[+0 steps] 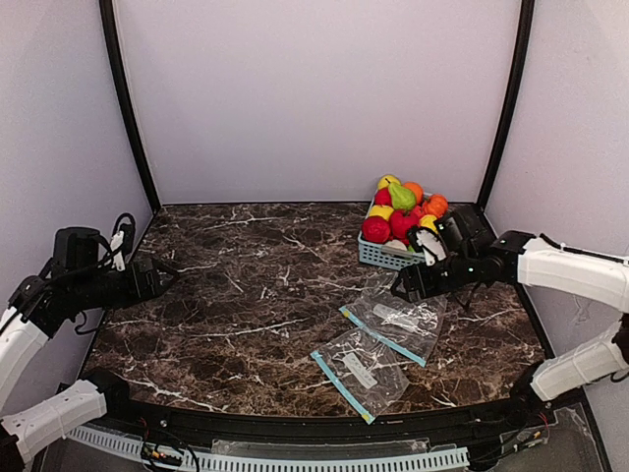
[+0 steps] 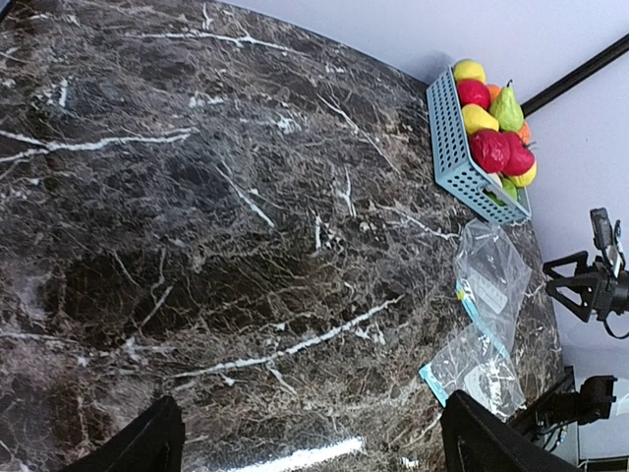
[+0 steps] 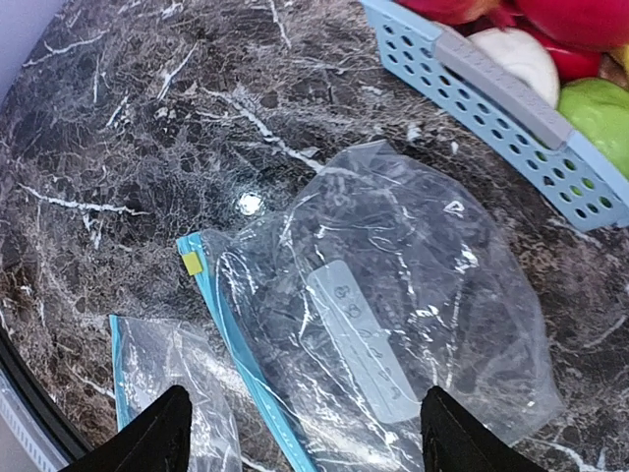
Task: Place the food in the zip-top bag and seal the zipper
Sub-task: Pick up the zipper food storage bag from the center of the board.
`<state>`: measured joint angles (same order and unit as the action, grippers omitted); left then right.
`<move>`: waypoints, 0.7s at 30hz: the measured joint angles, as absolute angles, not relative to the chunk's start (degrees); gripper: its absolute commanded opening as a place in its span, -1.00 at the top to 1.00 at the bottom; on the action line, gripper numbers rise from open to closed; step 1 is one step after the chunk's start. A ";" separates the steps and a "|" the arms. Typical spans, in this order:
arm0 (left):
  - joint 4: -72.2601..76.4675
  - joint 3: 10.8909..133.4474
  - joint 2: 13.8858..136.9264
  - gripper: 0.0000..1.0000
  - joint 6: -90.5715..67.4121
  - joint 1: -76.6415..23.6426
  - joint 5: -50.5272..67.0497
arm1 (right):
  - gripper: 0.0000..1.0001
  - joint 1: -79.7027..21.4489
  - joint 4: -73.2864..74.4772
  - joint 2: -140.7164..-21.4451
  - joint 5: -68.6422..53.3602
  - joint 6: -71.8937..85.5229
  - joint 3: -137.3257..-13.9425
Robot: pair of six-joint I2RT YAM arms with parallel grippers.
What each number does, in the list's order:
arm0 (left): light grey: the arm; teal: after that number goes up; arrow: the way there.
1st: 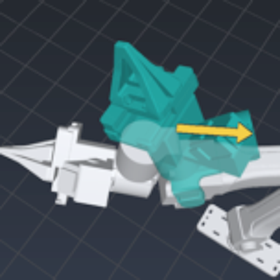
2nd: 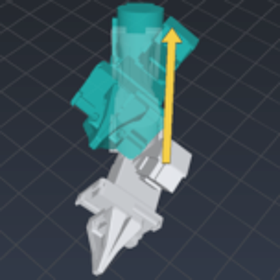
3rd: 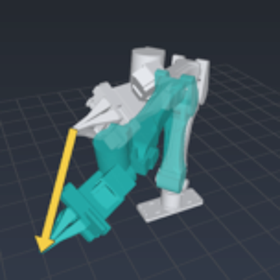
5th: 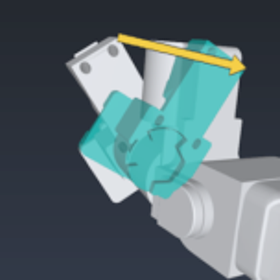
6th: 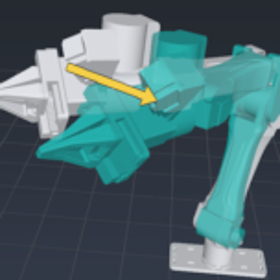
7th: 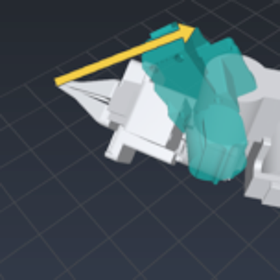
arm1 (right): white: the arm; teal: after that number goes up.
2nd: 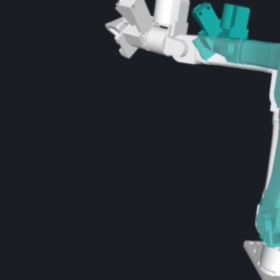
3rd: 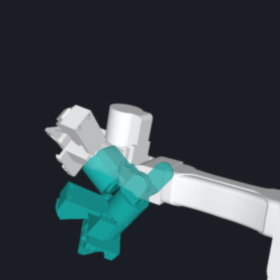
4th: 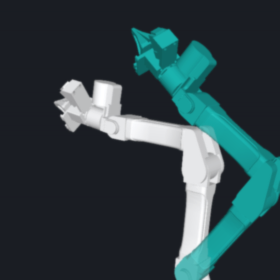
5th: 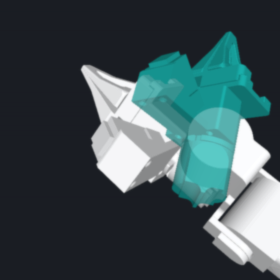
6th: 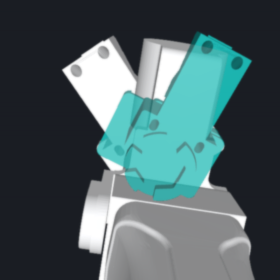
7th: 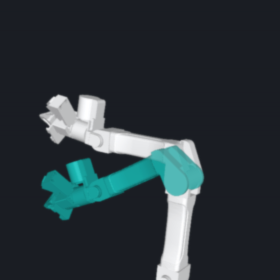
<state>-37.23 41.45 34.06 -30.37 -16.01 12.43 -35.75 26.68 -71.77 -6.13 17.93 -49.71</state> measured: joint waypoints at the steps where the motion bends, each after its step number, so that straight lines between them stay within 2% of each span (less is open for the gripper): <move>1: -36.88 40.69 34.24 -0.82 -31.16 -17.63 12.12 | -0.47 -37.98 26.50 -74.35 -4.58 18.39 -51.05; 11: -28.69 39.13 44.34 -0.83 -36.73 -32.56 7.64 | -0.19 -50.52 23.59 -93.56 3.68 20.51 -64.14; 15: -25.17 38.96 47.24 -0.84 -38.28 -33.26 7.40 | -0.18 -52.34 23.31 -98.63 5.02 20.86 -66.02; 21: -19.81 35.92 47.07 -0.84 -40.25 -33.43 9.10 | -0.26 -53.58 23.68 -103.46 7.05 21.08 -66.76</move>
